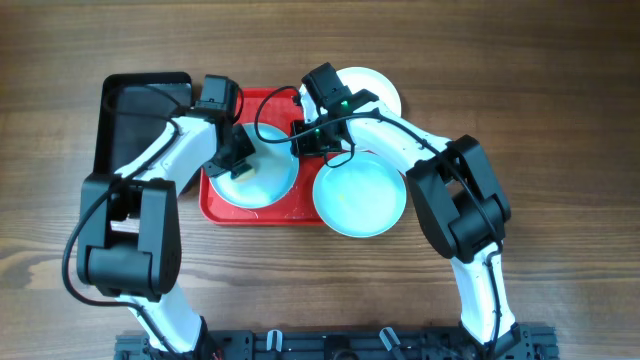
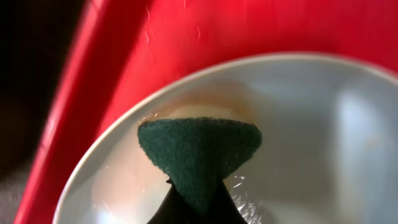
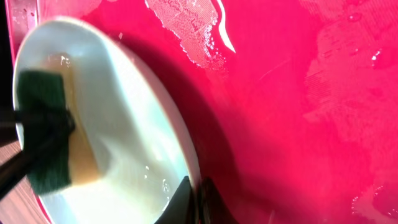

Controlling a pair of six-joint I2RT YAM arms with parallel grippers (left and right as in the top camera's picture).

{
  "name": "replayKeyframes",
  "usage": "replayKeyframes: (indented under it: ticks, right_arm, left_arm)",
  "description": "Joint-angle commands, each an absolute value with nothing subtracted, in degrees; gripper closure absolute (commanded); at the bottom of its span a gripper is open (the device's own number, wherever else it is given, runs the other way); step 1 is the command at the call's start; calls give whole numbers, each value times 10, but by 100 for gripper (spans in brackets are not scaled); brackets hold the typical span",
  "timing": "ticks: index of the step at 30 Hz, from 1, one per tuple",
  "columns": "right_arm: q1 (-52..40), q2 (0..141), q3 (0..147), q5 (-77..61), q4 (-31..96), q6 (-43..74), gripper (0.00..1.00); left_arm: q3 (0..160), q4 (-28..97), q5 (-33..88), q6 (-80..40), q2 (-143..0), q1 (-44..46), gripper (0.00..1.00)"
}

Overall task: Clean dirty plates on tray and stack at the side
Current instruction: 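Scrub the left plate with the sponge while the right gripper holds its rim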

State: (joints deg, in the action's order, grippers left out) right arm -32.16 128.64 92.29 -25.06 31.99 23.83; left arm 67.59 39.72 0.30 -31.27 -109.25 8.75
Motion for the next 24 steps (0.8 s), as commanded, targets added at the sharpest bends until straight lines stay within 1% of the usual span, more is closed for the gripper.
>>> replayKeyframes:
  ticks: [1, 5, 6, 8, 12, 19, 21, 23, 24]
  right_arm:
    - [-316, 1301, 929, -251, 319, 235, 96]
    - [-316, 1301, 929, -251, 319, 236, 96]
    - [-316, 1301, 929, -251, 319, 235, 96]
    - [-316, 1301, 929, -251, 319, 235, 96]
    - [-316, 1301, 929, -251, 320, 236, 96]
    - [-316, 1301, 929, -244, 321, 236, 96]
    - [-316, 1301, 929, -244, 322, 236, 96]
    - [-316, 1301, 929, -244, 322, 236, 96]
    - [-316, 1301, 929, -244, 322, 236, 96]
  left_arm:
    - [644, 449, 164, -189, -1124, 93, 96]
    - [644, 459, 308, -74, -1124, 103, 96]
    - [644, 455, 327, -62, -1124, 105, 96]
    - [644, 437, 345, -56, -1124, 106, 96]
    - [644, 376, 341, -67, -1124, 106, 96]
    - [644, 270, 252, -99, -1124, 106, 96]
    - [644, 258, 176, -129, -1124, 106, 96]
    - [644, 260, 49, -193, -1124, 106, 96]
    - [644, 264, 9, -211, -1124, 106, 96]
